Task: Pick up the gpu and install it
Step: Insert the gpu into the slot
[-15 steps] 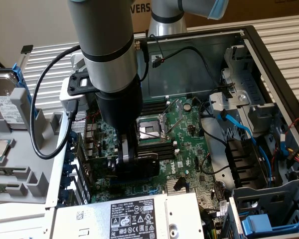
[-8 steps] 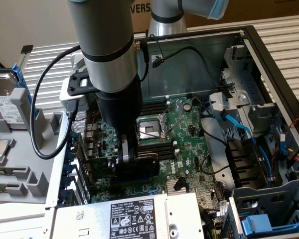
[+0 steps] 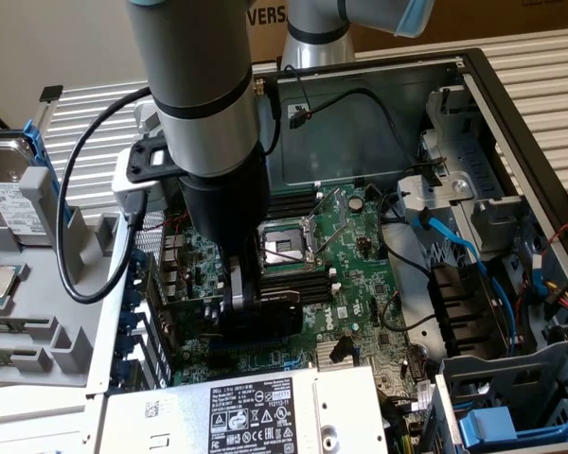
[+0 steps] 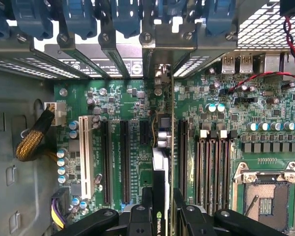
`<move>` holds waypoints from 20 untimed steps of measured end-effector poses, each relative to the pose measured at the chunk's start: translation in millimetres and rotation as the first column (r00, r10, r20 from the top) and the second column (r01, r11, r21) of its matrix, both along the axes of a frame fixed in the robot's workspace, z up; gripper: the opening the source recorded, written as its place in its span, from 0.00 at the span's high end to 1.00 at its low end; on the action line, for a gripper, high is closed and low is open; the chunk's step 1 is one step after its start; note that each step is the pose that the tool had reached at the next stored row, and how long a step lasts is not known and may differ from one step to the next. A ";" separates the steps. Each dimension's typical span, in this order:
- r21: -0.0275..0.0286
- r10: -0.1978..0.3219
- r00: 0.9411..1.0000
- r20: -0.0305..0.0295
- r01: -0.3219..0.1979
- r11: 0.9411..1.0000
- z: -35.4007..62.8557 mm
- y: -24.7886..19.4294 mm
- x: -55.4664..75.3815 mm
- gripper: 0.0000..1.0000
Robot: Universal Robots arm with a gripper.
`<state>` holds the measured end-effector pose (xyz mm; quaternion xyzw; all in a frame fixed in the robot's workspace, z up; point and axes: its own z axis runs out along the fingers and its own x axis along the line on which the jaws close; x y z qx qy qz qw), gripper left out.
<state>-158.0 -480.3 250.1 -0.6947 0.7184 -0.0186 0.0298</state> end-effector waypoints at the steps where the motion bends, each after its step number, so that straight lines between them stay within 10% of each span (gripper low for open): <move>1: 0.000 0.000 1.000 0.000 0.000 1.000 0.0 0.0 -0.1 0.74; 20: 0.000 0.000 1.000 0.000 0.000 1.000 0.1 0.0 -0.2 0.74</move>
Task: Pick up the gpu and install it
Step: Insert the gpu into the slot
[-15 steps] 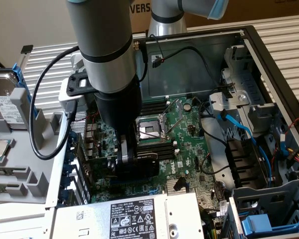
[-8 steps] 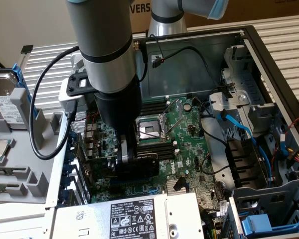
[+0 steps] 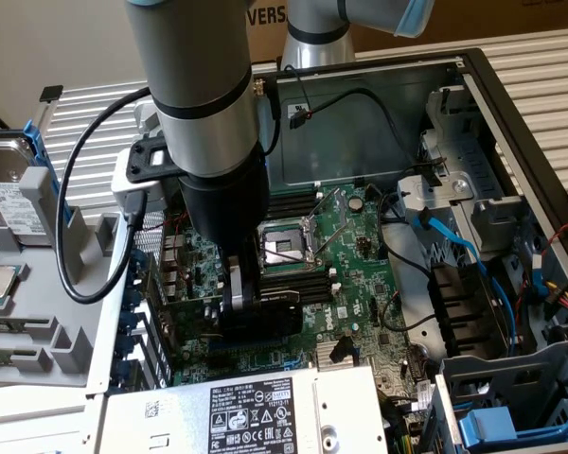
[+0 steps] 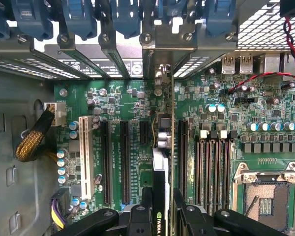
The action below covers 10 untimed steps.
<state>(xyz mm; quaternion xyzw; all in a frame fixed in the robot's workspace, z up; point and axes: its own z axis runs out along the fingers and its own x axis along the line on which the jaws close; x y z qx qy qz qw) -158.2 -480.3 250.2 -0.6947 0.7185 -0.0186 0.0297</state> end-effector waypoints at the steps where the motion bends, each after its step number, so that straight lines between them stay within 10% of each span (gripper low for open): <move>1: 0.000 0.000 1.000 0.000 0.000 1.000 0.0 0.0 0.0 0.74; 10: 0.000 0.000 1.000 0.000 0.000 1.000 -0.6 -0.1 0.0 0.74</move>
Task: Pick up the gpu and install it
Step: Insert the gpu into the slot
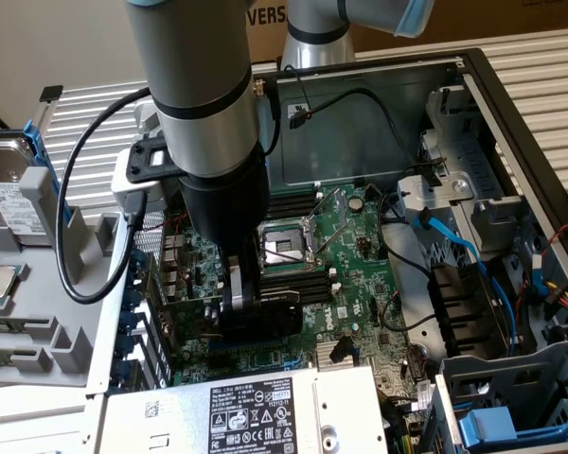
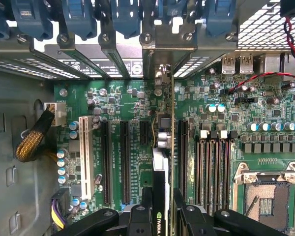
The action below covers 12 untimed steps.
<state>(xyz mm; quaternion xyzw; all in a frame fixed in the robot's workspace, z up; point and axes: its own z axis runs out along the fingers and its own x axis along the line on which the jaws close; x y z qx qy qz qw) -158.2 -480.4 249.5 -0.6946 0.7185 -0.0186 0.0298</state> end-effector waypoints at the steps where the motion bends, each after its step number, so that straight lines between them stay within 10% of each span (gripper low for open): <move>1: 0.000 0.000 1.000 0.000 0.000 1.000 0.0 0.0 0.0 0.74; 12: 0.000 0.000 1.000 0.000 0.000 1.000 -1.1 0.0 0.0 0.74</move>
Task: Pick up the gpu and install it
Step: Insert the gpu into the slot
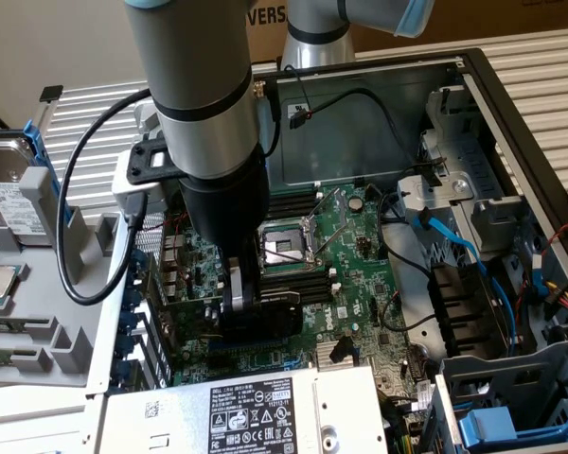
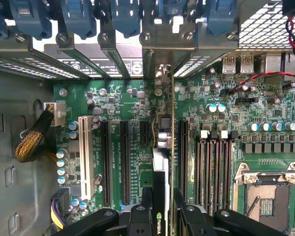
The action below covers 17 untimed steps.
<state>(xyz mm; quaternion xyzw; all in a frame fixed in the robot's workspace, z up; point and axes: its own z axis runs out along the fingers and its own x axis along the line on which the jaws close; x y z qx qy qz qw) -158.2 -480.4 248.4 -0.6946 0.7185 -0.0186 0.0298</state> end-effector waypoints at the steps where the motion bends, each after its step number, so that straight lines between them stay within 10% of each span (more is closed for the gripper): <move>1: 0.000 0.000 1.000 0.000 0.000 1.000 0.0 0.0 0.0 0.74; 17: 0.000 0.000 1.000 0.000 0.000 1.000 -0.4 0.0 0.0 0.74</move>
